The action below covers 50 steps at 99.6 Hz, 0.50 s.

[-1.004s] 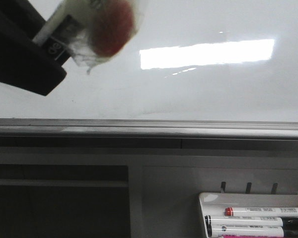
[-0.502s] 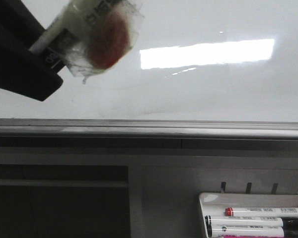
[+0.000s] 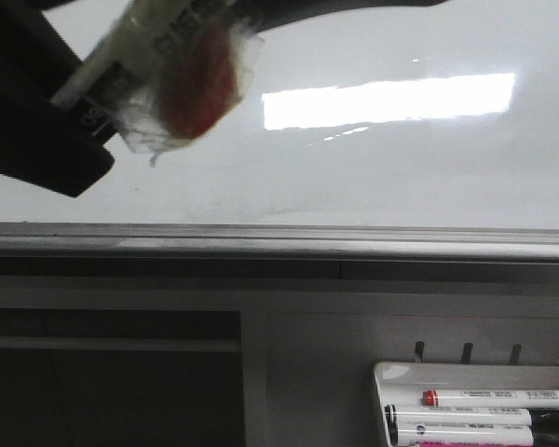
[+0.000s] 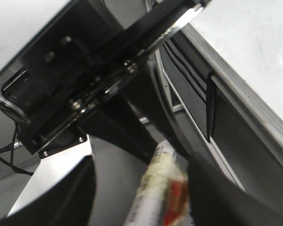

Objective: Write number 2 on whiteboard

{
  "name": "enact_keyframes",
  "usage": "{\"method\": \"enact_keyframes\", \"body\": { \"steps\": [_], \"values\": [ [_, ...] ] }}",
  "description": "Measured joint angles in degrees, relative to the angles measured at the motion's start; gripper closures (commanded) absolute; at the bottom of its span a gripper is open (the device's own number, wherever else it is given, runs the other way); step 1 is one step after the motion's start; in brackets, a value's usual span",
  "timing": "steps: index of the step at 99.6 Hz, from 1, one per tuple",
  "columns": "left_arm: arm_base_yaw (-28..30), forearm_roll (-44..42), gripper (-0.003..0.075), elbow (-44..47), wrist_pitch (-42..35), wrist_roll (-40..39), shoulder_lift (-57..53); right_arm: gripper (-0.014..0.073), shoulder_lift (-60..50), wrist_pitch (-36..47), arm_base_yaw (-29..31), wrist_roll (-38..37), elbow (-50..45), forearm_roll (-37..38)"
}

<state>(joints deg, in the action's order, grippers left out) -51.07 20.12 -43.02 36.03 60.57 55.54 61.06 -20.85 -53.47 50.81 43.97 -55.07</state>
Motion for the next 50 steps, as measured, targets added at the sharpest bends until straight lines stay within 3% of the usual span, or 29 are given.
{"method": "enact_keyframes", "body": {
  "steps": [11, 21, 43, 50],
  "values": [
    [0.0, -0.1, 0.0741, 0.0, 0.7, 0.0, 0.0, 0.0563, 0.4, 1.2, 0.1, 0.3, 0.1, -0.2],
    [0.0, 0.0, 0.0741, 0.1, 1.0, -0.4, 0.0, 0.0663, 0.5, 1.9, 0.2, 0.4, 0.1, 0.0],
    [0.0, 0.1, 0.0739, 0.2, 0.6, -0.9, 0.0, 0.0672, 0.5, 2.3, 0.3, 0.7, 0.1, 0.3],
    [0.0, 0.2, 0.0696, 0.2, -0.1, -2.0, 0.0, 0.0672, 0.5, 2.7, 0.3, 0.7, 0.1, 0.3]
  ]
}}
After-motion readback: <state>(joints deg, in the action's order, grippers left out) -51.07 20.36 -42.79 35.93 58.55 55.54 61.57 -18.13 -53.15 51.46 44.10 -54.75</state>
